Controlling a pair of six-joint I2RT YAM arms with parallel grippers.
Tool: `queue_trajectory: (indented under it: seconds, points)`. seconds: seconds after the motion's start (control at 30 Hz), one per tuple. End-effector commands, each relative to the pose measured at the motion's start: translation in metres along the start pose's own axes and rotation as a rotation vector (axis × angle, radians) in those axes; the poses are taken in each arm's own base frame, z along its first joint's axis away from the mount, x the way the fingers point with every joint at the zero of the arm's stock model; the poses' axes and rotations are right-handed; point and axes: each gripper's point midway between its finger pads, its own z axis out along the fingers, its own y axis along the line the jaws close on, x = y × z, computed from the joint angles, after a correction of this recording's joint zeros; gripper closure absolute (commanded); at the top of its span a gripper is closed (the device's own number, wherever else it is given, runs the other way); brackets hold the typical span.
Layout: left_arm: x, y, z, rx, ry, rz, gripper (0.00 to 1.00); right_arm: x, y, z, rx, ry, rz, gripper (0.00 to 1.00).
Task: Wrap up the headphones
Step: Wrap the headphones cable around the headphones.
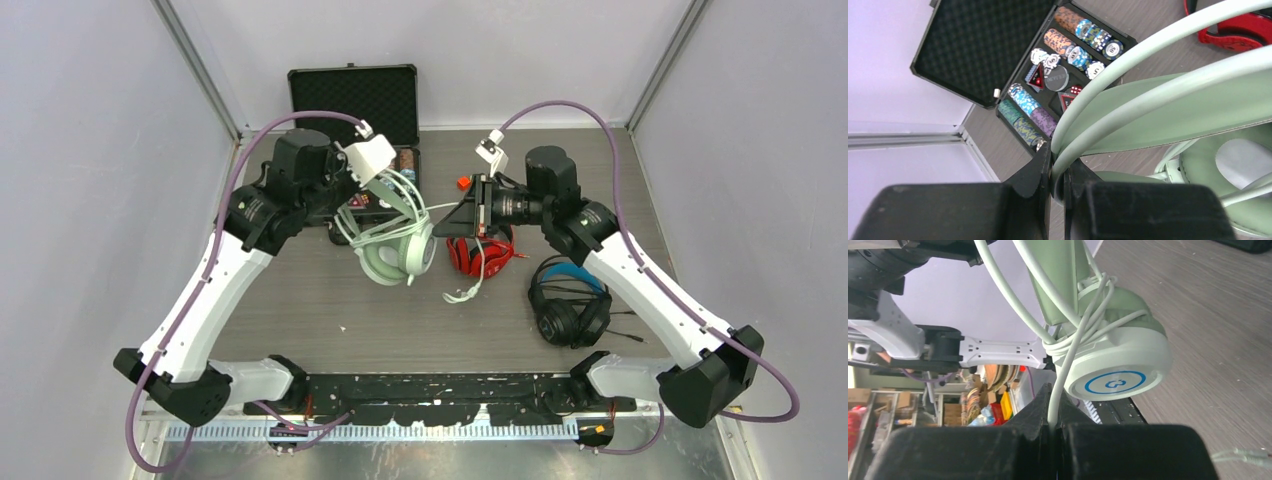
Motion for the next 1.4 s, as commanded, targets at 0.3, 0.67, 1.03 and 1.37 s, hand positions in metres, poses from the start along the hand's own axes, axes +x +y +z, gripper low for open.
queue_trajectory:
  seconds: [0.3,0.67,1.03,1.37]
  points:
    - [0.030,0.023,-0.013,-0.284,0.199,-0.210,1.00,-0.031,0.059,0.005,-0.223,-0.152,0.086,0.91]
    - [0.047,0.011,-0.023,-0.345,0.283,-0.503,1.00,-0.024,0.075,0.048,-0.211,-0.133,0.126,0.83]
    - [0.031,0.004,-0.026,-0.371,0.178,-0.809,1.00,-0.017,0.052,0.065,-0.055,-0.184,0.110,0.80]
    - [0.014,0.005,-0.021,-0.380,0.087,-0.989,1.00,-0.007,0.048,0.073,0.024,-0.177,0.055,0.78]
